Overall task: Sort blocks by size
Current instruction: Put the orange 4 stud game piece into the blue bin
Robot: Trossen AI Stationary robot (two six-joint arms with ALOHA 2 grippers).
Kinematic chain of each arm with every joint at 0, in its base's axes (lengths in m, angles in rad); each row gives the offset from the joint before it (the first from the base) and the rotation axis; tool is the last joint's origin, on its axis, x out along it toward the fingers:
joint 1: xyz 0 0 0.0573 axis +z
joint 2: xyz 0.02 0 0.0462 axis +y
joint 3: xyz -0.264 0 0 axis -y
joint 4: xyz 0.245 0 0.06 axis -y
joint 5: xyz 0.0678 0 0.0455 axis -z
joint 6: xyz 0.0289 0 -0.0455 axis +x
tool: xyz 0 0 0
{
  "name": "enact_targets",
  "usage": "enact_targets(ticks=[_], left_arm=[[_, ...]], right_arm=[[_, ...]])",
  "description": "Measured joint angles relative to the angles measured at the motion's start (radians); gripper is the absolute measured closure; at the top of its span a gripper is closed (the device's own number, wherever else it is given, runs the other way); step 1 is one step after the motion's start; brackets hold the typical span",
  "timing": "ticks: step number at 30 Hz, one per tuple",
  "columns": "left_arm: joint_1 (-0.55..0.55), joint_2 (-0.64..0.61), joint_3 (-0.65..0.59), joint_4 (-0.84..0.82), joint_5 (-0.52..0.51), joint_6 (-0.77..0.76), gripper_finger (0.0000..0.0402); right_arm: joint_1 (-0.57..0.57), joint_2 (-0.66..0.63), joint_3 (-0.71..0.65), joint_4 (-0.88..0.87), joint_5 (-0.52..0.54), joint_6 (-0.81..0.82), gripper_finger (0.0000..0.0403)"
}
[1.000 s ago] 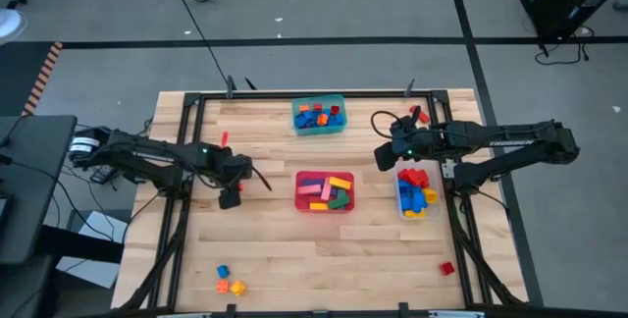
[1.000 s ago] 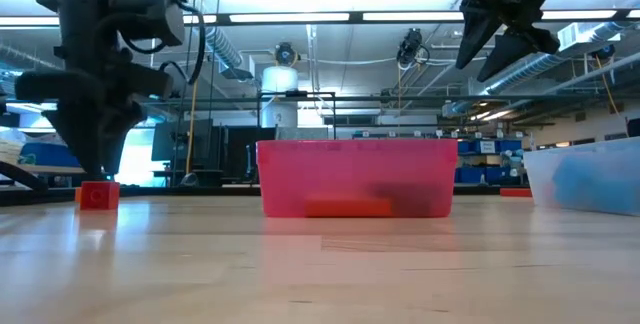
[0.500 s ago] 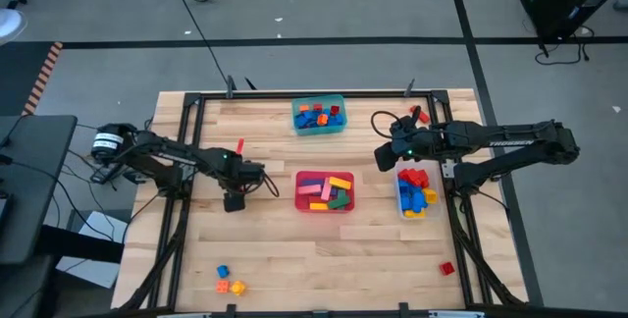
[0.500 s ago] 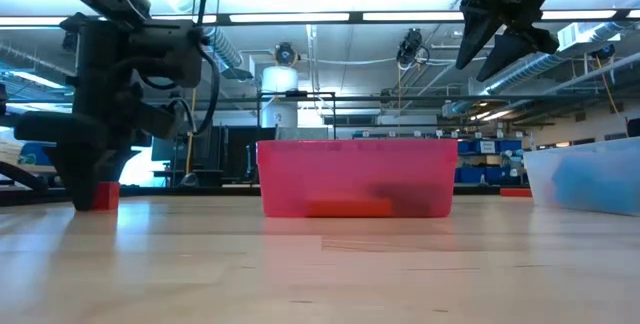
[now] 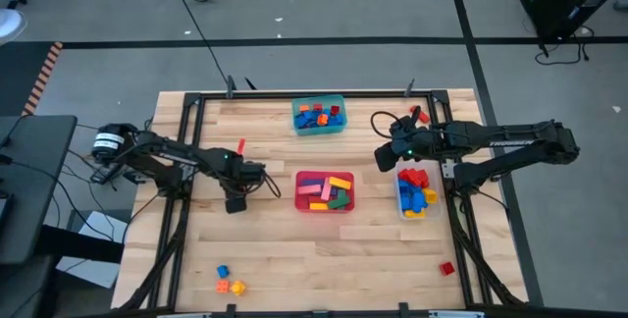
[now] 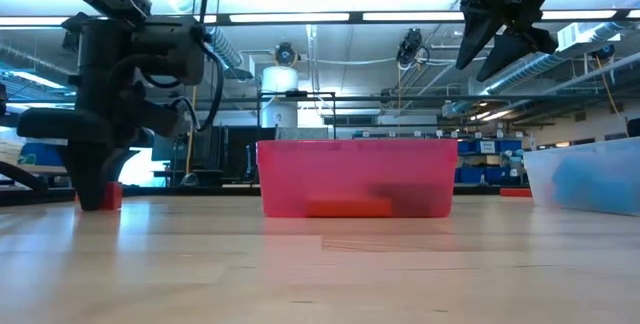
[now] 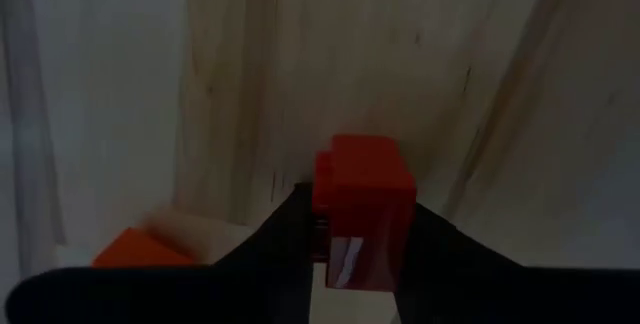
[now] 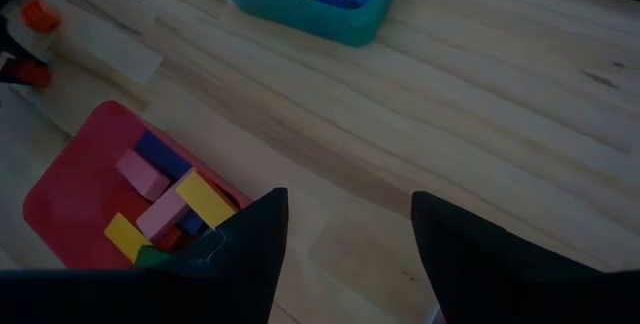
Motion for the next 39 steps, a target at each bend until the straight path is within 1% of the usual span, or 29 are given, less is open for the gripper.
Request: enact_targets(ticks=[3,6,8,11,16,21,24,26,28,33,36,39], left_arm=[[0.0,0.006,0.029,-0.007,0.0,-0.022,0.0307],[0.001,0.002,0.095,0.001,0.013,-0.024,0.03],[0.001,0.004,0.148,-0.023,0.023,-0.024,0.0294],[0.019,0.003,0.254,-0.026,0.032,-0.017,0.0296],[0.104,0.002,0.444,-0.025,0.034,0.066,0.0303],[0.254,0.048,0.602,-0.012,0.043,0.162,0.0303],[0.344,0.128,0.684,-0.014,0.101,0.233,0.0304],[0.395,0.209,0.751,-0.016,0.131,0.281,0.0304],[0.438,0.293,0.822,-0.016,0.147,0.317,0.0304],[0.508,0.517,1.003,-0.022,0.192,0.378,0.0296],[0.535,0.624,1.088,-0.033,0.193,0.406,0.0285],[0.557,0.694,1.146,-0.045,0.195,0.42,0.0275]], right_arm=[[0.0,0.0,0.0,0.0,0.0,-0.004,0.0176],[0.0,0.0,0.0,0.0,0.0,-0.005,0.0176],[0.0,0.0,0.0,0.0,0.0,-0.006,0.0176],[0.0,0.0,0.0,0.0,0.0,-0.006,0.0176],[0.0,0.0,0.0,0.003,0.0,-0.004,0.0176],[0.0,0.0,0.0,0.028,0.0,-0.004,0.0176],[0.0,0.0,0.0,0.069,0.0,-0.004,0.0176],[-0.001,0.0,0.0,0.105,0.004,-0.005,0.0176],[-0.001,0.0,0.0,0.134,0.03,-0.005,0.0176],[-0.003,0.0,0.0,0.203,0.124,-0.006,0.0176],[-0.01,0.006,0.0,0.261,0.136,-0.006,0.0176],[-0.032,0.034,0.0,0.334,0.137,-0.036,0.0176]])
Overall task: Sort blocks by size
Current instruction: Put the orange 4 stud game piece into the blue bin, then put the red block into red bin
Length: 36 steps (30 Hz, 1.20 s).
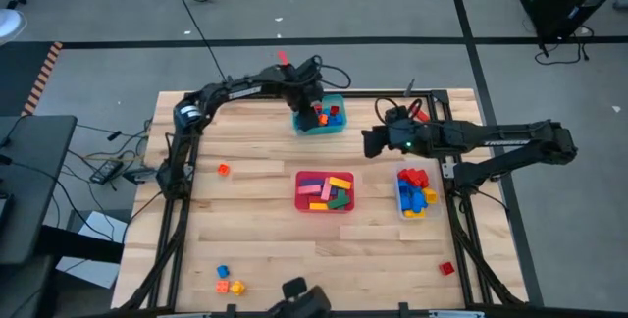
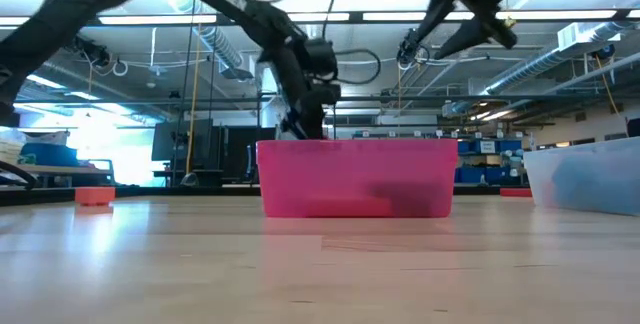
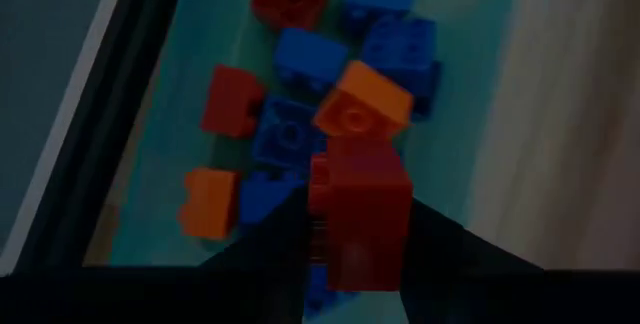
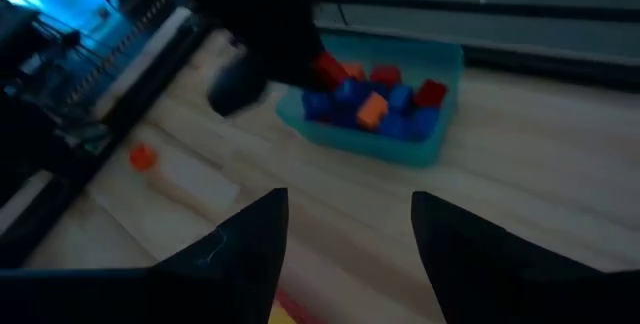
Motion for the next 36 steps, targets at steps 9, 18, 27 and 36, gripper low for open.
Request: enact_targets(ticks=[9,18,27,36], left_arm=[[0.042,0.031,0.018,-0.001,0.007,0.005,0.0255],[0.053,0.031,0.034,-0.007,0.018,0.036,0.0194],[0.083,-0.018,0.097,-0.162,0.206,0.104,0.0183],[0.122,-0.123,0.078,-0.157,0.283,0.083,0.0183]], right_arm=[[-0.125,0.198,0.001,0.344,-0.057,-0.183,0.0176],[-0.317,0.364,0.174,0.226,-0.217,-0.233,0.0176],[-0.567,0.546,0.515,-0.32,-0.195,-0.178,0.0176],[-0.787,0.598,0.429,-0.437,-0.264,-0.053,0.0167]])
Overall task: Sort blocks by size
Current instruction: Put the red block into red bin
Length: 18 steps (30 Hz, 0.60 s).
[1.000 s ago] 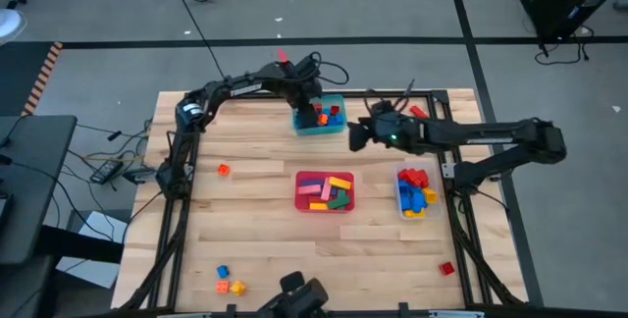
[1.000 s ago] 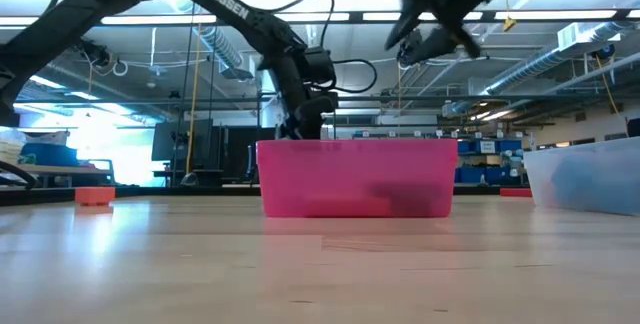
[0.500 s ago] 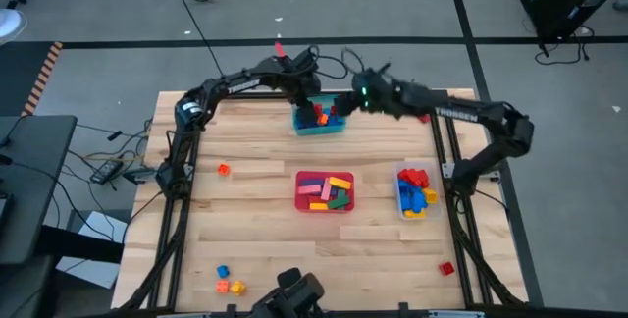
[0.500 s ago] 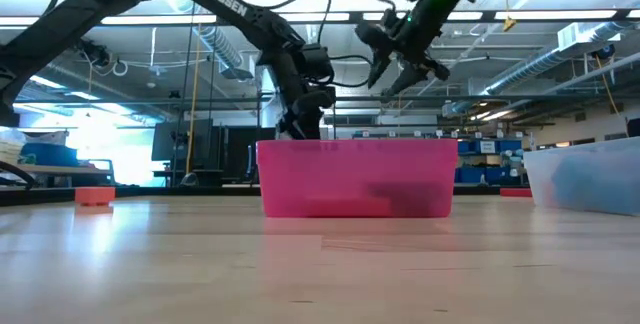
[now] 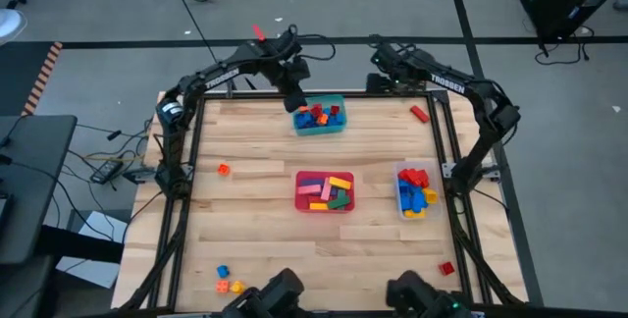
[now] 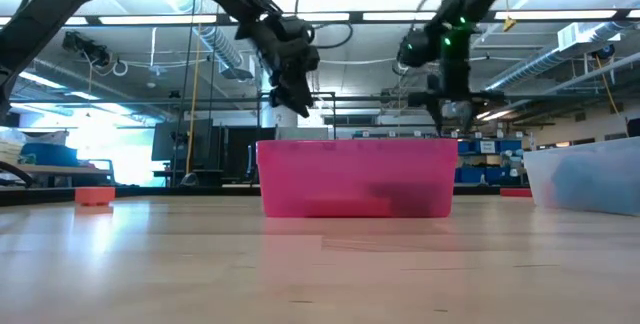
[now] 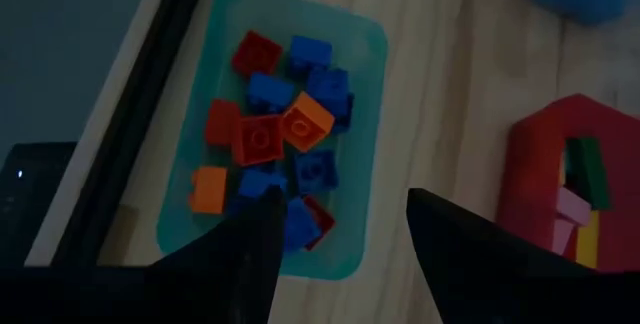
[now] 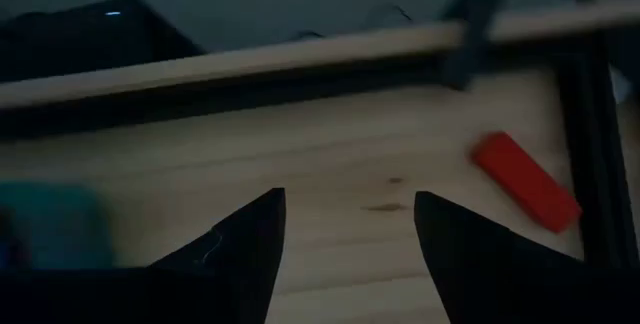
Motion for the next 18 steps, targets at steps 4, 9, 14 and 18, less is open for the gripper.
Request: enact_targets(ticks=[4,9,14,18], left_arm=[[0.005,-0.013,0.0,-0.008,0.0,0.002,0.0183],[0.023,-0.013,-0.001,-0.038,0.015,0.026,0.0183],[0.062,-0.045,-0.023,-0.007,0.065,0.023,0.0183],[0.099,-0.147,-0.135,0.12,0.045,-0.02,0.0183]], right_arm=[[-0.059,0.0,-0.091,0.014,0.0,0.113,0.0165],[-0.101,0.0,-0.22,0.055,0.019,0.306,0.0165],[-0.114,0.0,-0.335,0.152,0.017,0.458,0.0169],[-0.113,0.0,-0.384,0.206,0.032,0.511,0.0176]])
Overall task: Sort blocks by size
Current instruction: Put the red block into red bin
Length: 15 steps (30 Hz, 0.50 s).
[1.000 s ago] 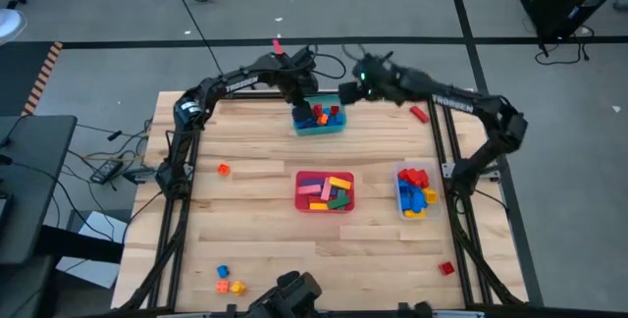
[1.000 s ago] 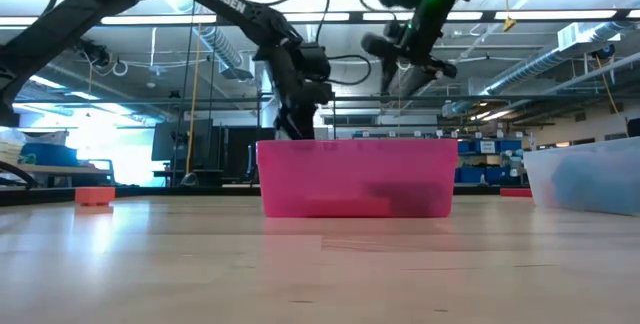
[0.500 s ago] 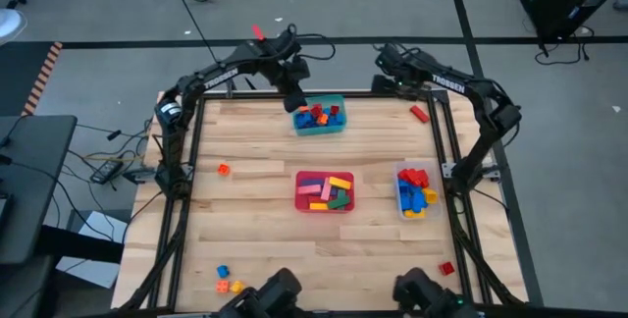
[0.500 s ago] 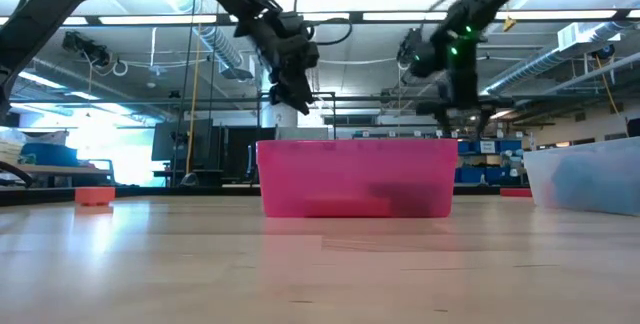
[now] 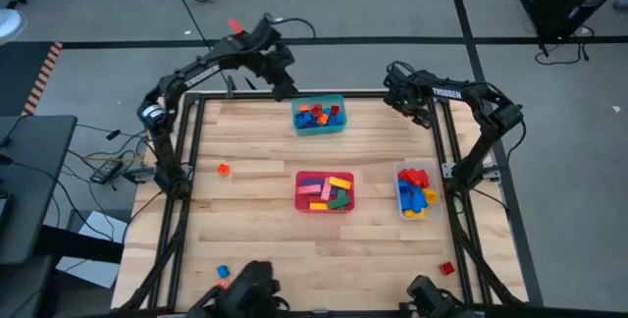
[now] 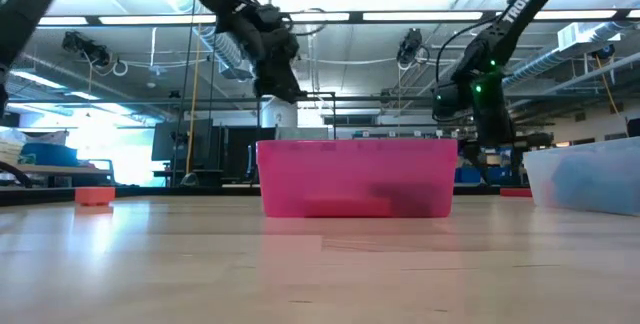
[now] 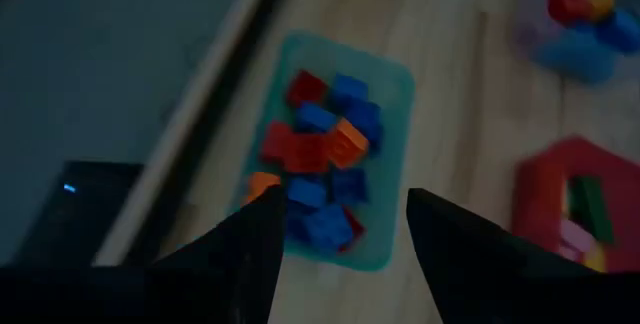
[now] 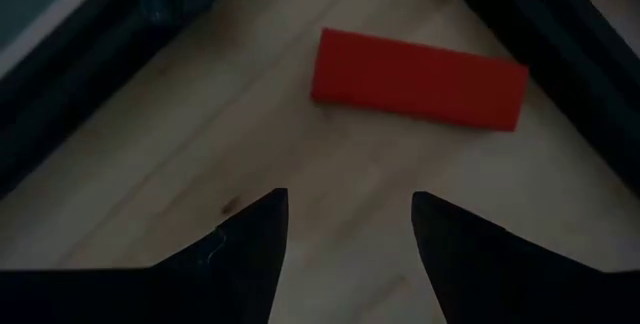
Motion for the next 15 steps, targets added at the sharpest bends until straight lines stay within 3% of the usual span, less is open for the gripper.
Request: enact_targets(ticks=[9,15], left_arm=[[0.05,-0.376,-0.535,0.562,-0.19,-0.146,0.0195],[0.053,-0.585,-0.799,0.779,-0.34,-0.215,0.0198]], right_arm=[[0.001,-0.001,-0.011,0.028,0.093,0.025,0.0189],[-0.017,-0.001,-0.019,0.027,0.17,0.097,0.019]])
